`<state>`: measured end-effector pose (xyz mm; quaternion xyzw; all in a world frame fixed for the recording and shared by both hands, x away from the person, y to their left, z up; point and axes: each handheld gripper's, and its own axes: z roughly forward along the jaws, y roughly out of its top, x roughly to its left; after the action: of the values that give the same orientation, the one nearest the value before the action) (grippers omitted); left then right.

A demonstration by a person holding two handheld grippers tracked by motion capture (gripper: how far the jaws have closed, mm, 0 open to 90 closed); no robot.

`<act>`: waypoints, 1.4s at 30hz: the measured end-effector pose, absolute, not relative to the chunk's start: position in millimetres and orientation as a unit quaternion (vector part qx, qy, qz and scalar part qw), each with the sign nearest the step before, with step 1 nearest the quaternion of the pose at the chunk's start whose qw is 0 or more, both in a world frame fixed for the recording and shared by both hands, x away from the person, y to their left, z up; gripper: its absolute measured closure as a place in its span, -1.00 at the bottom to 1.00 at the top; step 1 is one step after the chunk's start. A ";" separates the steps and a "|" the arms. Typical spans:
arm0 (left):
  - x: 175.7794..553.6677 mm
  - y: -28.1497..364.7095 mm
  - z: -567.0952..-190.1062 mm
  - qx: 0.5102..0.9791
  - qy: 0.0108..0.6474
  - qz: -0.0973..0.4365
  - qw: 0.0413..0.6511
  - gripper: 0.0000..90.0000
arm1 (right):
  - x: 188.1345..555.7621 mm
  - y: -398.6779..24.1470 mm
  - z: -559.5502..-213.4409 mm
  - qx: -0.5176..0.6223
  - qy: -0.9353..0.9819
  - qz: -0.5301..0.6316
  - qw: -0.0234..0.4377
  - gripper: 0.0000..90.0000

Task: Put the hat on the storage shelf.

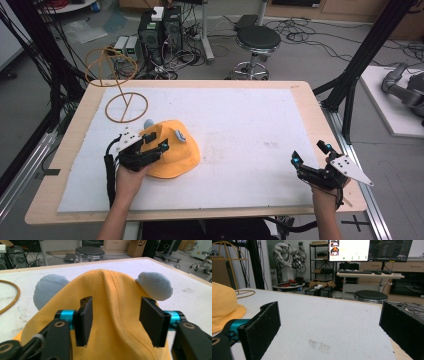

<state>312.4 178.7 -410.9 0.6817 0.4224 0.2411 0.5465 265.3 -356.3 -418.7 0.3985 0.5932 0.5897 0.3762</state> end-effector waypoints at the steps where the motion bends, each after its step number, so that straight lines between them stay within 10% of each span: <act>1: 312.8 178.7 -411.1 0.683 0.422 0.240 0.546 0.07 | 265.1 -356.3 -418.7 0.398 0.593 0.590 0.376 -0.93; 19: 317.9 175.0 -421.0 0.687 0.431 0.226 0.540 0.91 | 264.8 -353.6 -419.8 0.398 0.603 0.578 0.379 -0.93; 42: 302.0 179.6 -394.9 0.658 0.386 0.281 0.582 0.96 | 265.7 -352.7 -420.4 0.396 0.607 0.575 0.380 -0.93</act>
<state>302.0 179.6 -394.9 0.6580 0.3862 0.2809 0.5823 265.7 -352.7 -420.4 0.3956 0.6070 0.5751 0.3799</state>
